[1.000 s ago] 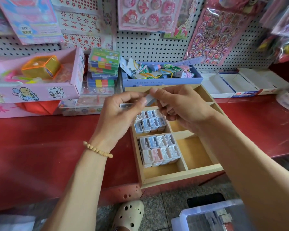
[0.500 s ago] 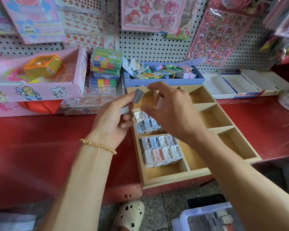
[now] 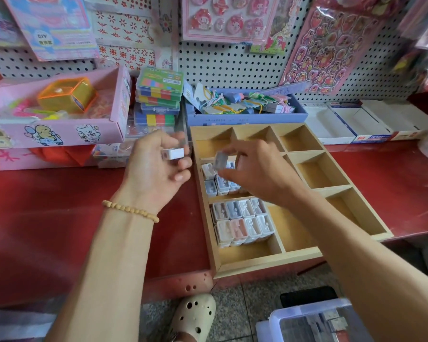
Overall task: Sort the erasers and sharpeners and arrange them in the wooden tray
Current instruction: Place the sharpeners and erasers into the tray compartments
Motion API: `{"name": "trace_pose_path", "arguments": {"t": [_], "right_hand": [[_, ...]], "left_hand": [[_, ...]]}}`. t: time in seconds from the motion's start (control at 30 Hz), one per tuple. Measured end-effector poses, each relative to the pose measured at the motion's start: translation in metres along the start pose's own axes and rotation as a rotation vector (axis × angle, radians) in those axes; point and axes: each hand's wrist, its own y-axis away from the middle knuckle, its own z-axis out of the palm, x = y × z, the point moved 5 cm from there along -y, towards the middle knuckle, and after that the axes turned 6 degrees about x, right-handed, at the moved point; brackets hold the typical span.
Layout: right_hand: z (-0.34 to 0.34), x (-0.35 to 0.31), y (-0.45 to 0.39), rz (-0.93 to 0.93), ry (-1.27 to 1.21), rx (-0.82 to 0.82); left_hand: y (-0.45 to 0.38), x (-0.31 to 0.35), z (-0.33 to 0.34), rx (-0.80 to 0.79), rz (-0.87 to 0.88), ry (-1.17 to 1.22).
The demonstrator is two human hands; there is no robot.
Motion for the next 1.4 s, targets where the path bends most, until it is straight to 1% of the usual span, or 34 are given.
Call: {"name": "trace_pose_path", "arguments": {"t": [0.07, 0.1, 0.2, 0.33, 0.43, 0.57, 0.77, 0.83, 0.93, 1.03, 1.13, 1.2, 1.3, 1.4], "right_hand": [[0.012, 0.006, 0.001, 0.003, 0.038, -0.176], [0.016, 0.005, 0.000, -0.002, 0.051, -0.228], [0.023, -0.001, -0.007, -0.055, 0.096, -0.291], [0.031, -0.005, -0.011, -0.127, 0.221, -0.317], [0.035, -0.004, -0.011, -0.154, 0.281, -0.303], [0.037, -0.004, -0.009, -0.143, 0.259, -0.283], [0.036, -0.006, -0.007, -0.141, 0.234, -0.271], [0.028, -0.007, -0.006, -0.114, 0.155, -0.235], [0.006, -0.011, -0.004, -0.090, 0.014, -0.106], [-0.003, -0.022, 0.001, -0.176, 0.046, -0.072], [-0.004, -0.027, 0.004, -0.224, 0.090, -0.077], [-0.006, -0.023, 0.005, -0.191, 0.056, -0.066], [-0.013, -0.014, 0.007, -0.094, -0.064, -0.048], [-0.019, -0.009, 0.010, -0.037, -0.161, -0.030]], "left_hand": [[-0.001, 0.000, -0.004, 0.038, -0.010, 0.044], [-0.002, -0.001, -0.004, 0.049, -0.006, 0.046], [-0.003, -0.002, 0.000, 0.042, 0.029, -0.016], [-0.004, 0.002, -0.001, 0.064, 0.162, -0.257], [-0.004, 0.004, -0.005, 0.094, 0.253, -0.378], [-0.006, 0.007, -0.009, 0.134, 0.321, -0.459], [-0.007, 0.005, -0.014, 0.179, 0.351, -0.508], [-0.007, 0.003, -0.012, 0.157, 0.342, -0.493], [-0.008, 0.002, -0.009, 0.130, 0.338, -0.533], [-0.007, 0.001, -0.005, 0.113, 0.320, -0.629], [-0.004, -0.004, 0.003, 0.060, 0.279, -0.633], [0.000, -0.006, 0.010, -0.003, 0.279, -0.625], [0.004, -0.007, 0.018, -0.103, 0.262, -0.551], [0.005, -0.012, 0.024, -0.151, 0.247, -0.563]]}}
